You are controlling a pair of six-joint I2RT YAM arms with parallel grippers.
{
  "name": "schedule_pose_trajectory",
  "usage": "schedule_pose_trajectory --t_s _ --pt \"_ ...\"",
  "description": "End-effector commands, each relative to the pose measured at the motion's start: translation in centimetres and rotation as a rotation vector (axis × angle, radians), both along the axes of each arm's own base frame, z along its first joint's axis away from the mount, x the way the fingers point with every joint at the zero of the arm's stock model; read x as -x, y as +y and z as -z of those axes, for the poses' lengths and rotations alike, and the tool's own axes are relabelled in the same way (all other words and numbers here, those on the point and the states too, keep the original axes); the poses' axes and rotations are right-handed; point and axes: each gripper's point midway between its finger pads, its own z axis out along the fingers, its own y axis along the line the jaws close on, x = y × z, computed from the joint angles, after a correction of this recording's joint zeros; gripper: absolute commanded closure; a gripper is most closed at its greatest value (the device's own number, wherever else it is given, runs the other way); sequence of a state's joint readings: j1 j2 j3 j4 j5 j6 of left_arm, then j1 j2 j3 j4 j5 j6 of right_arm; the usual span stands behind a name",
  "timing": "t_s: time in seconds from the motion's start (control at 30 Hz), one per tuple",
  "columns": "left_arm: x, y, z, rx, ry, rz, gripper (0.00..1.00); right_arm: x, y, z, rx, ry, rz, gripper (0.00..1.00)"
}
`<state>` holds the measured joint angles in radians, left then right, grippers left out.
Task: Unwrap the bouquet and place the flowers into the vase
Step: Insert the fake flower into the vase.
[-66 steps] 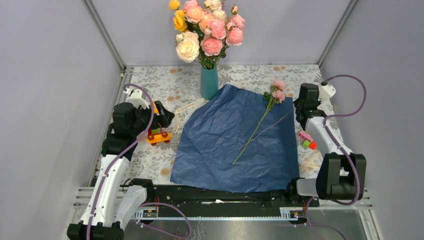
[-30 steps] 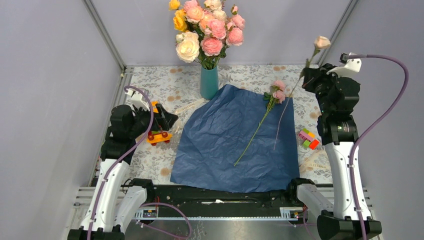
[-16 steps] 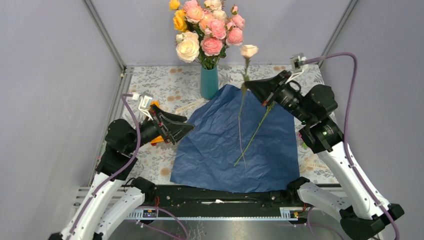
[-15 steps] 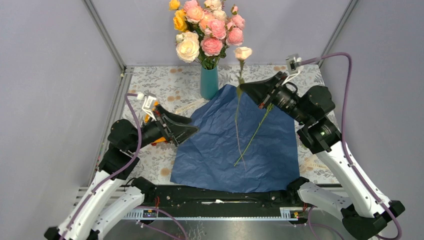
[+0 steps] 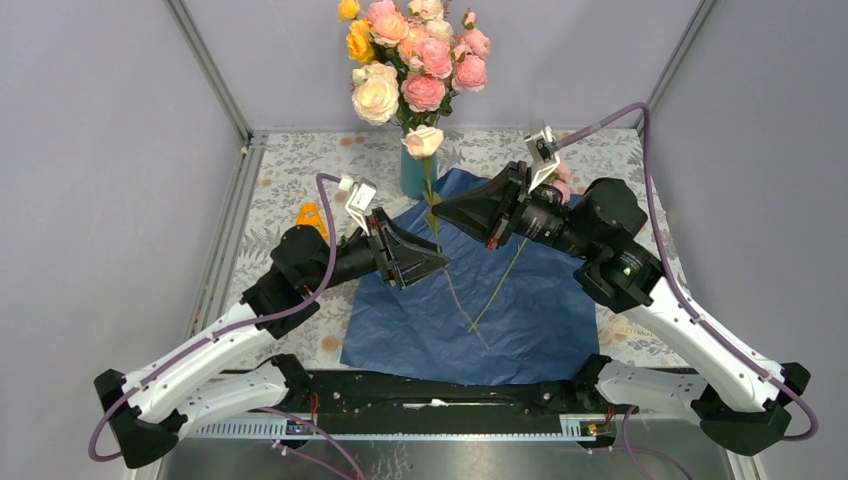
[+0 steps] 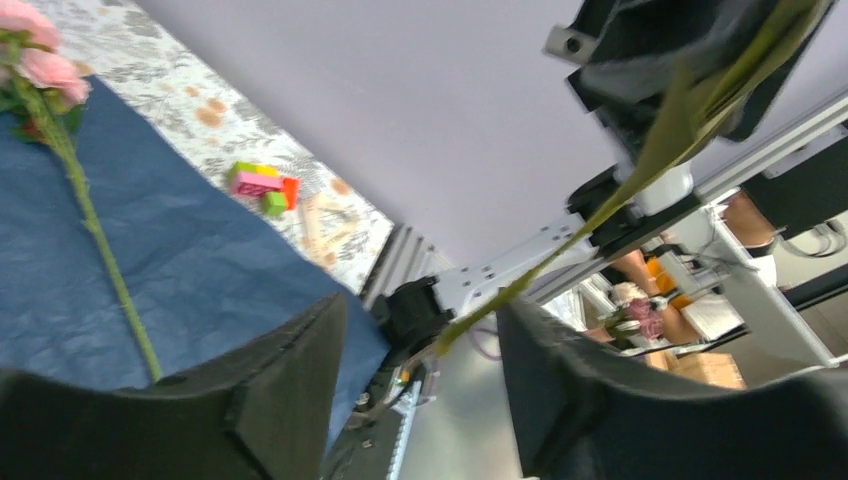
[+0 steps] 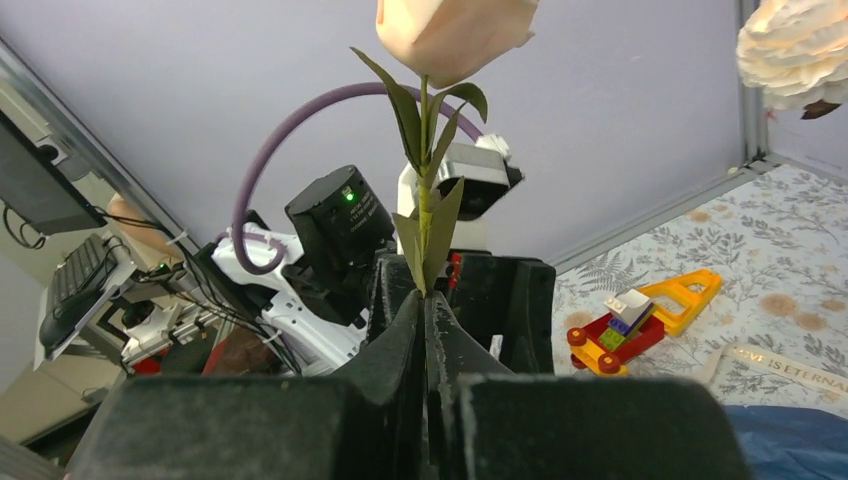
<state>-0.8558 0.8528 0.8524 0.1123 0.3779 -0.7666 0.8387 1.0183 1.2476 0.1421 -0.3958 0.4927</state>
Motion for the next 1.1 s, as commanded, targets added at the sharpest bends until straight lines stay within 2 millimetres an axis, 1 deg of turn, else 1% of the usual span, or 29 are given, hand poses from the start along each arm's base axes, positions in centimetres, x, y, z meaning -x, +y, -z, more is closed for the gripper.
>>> schedule_pose_trajectory --t_s 0.0,0.17,0.23,0.33,0.4,0.43,0.5,0.53,0.57,0.63,0.67,0.73,0.83,1.07 --pt "0.5 0.4 -5.7 0.135 -0.122 -0.018 0.48 1.5 0.0 -2.6 -0.043 -0.078 -0.041 1.00" --pt "1.0 0.2 -5.6 0.137 -0.131 -0.001 0.78 1.1 0.0 -1.9 -0.019 -0.068 -0.023 1.00" --pt "1.2 0.2 -5.7 0.140 -0.144 0.005 0.88 0.9 0.0 -1.5 -0.005 -0.065 -0.012 1.00" --pt "1.5 0.3 -5.9 0.138 -0.165 0.013 1.00 0.6 0.0 -1.0 0.012 -0.059 0.002 1.00" --pt "1.7 0.4 -5.9 0.140 -0.176 0.012 1.00 0.3 -0.1 -0.4 0.032 -0.056 0.025 1.00" --pt "1.8 0.5 -5.9 0.141 -0.179 0.009 1.00 0.0 -0.2 -0.2 0.045 -0.054 0.039 0.95" --pt "1.7 0.8 -6.0 0.146 -0.184 -0.003 1.00 -0.2 -0.3 0.3 0.067 -0.055 0.055 0.79" --pt "1.8 0.9 -6.0 0.147 -0.187 -0.007 1.00 -0.2 -0.4 0.6 0.076 -0.054 0.057 0.68" --pt "1.8 1.0 -5.9 0.146 -0.191 -0.011 1.00 -0.3 -0.4 0.8 0.083 -0.053 0.058 0.61" --pt "1.7 1.3 -6.0 0.146 -0.195 -0.024 1.00 -0.2 -0.3 1.1 0.092 -0.047 0.053 0.51" --pt "1.7 1.3 -6.0 0.144 -0.197 -0.026 1.00 -0.2 -0.3 1.3 0.096 -0.045 0.050 0.48" --pt "1.7 1.4 -5.9 0.140 -0.200 -0.028 1.00 0.1 0.0 1.6 0.104 -0.042 0.026 0.44" --pt "1.8 1.4 -5.8 0.134 -0.201 -0.025 1.00 0.5 0.6 1.7 0.114 -0.032 -0.017 0.42" --pt "1.7 1.4 -5.5 0.118 -0.196 -0.029 1.00 0.7 1.9 1.8 0.124 -0.016 -0.073 0.43"
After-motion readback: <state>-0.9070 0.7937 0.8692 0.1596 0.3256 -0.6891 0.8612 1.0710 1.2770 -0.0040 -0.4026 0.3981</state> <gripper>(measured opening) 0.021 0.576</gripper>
